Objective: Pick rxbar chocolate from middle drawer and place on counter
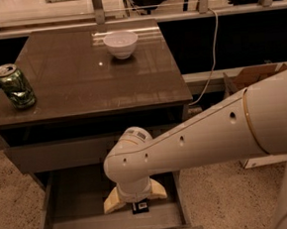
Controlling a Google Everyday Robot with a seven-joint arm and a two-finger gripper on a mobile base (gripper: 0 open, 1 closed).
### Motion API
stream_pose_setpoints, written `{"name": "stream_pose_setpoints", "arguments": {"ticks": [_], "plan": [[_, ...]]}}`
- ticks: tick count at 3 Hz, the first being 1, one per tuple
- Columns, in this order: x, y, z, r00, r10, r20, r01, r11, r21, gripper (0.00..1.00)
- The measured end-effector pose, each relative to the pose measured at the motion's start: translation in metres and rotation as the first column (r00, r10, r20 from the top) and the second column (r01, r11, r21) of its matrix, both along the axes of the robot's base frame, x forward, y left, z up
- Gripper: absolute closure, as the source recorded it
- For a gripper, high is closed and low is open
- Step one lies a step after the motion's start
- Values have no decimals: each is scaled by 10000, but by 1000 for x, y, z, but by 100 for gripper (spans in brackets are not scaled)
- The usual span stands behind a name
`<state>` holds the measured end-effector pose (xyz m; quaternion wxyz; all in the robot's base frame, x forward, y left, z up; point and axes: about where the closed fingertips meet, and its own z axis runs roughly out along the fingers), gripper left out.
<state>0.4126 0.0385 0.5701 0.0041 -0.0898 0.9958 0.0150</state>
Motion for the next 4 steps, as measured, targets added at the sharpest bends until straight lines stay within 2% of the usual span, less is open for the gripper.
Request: {"name": "stream_pose_setpoints", "arguments": {"ticks": [1,2,3,4], "plan": [[24,-4,-20,9964,-848,-2,847,9951,513,0],[40,-2,-60,9940,-1087,-112,1092,9916,687,0],[56,16,-104,9944,-1047,-162,1058,9891,1026,0],[59,35,-131,9976,-664,-179,680,9917,1093,0]]}}
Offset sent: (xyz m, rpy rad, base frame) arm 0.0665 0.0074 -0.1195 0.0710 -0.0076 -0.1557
